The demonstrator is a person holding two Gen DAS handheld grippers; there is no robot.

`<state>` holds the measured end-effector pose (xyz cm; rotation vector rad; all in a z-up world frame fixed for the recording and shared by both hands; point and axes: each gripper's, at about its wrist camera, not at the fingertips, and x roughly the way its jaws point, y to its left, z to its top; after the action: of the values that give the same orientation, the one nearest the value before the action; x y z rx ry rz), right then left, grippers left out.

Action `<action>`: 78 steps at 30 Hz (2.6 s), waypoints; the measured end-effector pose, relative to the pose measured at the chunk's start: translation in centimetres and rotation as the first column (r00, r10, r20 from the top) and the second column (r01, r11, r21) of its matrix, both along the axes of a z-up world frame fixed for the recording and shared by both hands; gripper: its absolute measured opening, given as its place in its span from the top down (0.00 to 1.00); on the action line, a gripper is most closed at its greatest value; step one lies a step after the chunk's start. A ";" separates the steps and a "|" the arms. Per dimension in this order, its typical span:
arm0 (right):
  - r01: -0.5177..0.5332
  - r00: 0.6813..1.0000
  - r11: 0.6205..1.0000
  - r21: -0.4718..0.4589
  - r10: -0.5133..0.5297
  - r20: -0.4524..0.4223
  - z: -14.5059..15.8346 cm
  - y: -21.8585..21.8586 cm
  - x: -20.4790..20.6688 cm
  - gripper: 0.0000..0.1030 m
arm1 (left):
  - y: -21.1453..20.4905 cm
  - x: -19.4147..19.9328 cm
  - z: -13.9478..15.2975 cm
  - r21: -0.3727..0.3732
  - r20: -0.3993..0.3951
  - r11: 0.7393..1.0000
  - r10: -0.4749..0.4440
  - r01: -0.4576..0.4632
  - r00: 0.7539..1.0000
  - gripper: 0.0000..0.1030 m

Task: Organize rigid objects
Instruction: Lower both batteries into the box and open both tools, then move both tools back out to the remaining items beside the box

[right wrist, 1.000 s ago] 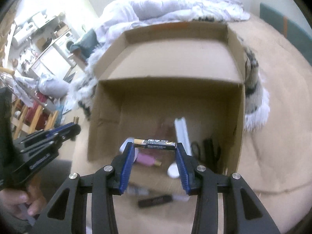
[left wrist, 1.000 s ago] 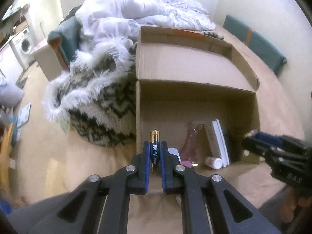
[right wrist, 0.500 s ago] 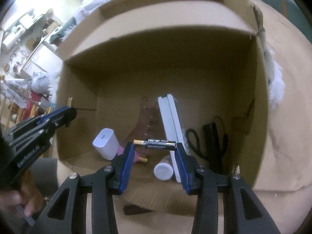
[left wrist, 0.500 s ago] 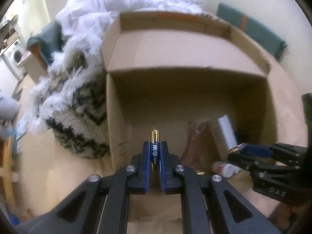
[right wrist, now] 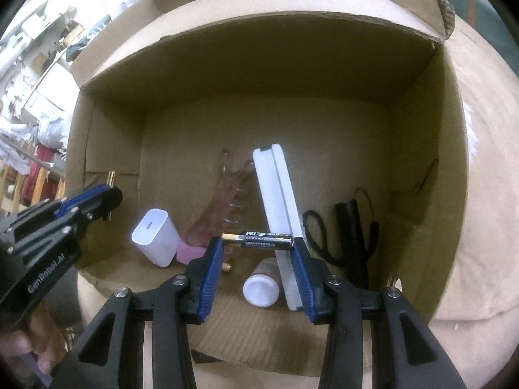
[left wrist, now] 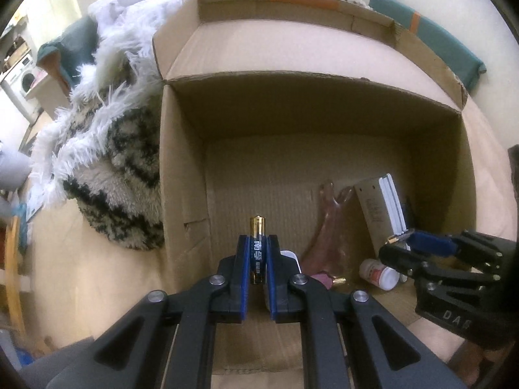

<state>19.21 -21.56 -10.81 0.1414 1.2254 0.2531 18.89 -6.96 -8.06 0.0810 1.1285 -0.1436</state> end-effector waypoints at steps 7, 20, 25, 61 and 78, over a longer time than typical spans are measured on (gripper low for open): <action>0.029 1.000 1.000 0.009 -0.030 0.006 0.1 -0.6 0.2 0.56 | 0.1 0.0 -0.7 -0.004 -0.031 1.000 0.023 -0.023 0.999 0.91; 0.084 0.993 0.990 0.114 -0.093 0.077 1.8 -1.9 0.4 0.15 | -0.4 -0.1 0.4 0.021 0.016 1.000 0.006 -0.007 1.000 0.49; 0.093 0.992 0.989 0.111 -0.102 0.079 1.9 -2.2 0.5 0.15 | -0.4 -0.3 0.8 0.010 0.024 1.000 0.002 -0.002 1.000 0.46; 0.238 0.965 0.960 0.148 -0.250 0.073 3.3 -6.1 -8.8 0.15 | 4.8 -6.4 2.8 -0.163 0.022 0.970 0.186 -0.180 0.982 0.38; 0.248 0.969 0.962 0.115 -0.248 -0.015 1.2 -5.0 -9.8 0.15 | 2.9 -7.5 -4.1 -0.169 -0.210 0.956 0.204 -0.241 0.956 0.37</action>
<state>9.41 -26.52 -9.59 0.3936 1.1802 0.1050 11.38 -4.02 -12.20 -0.2386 1.3007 -0.0587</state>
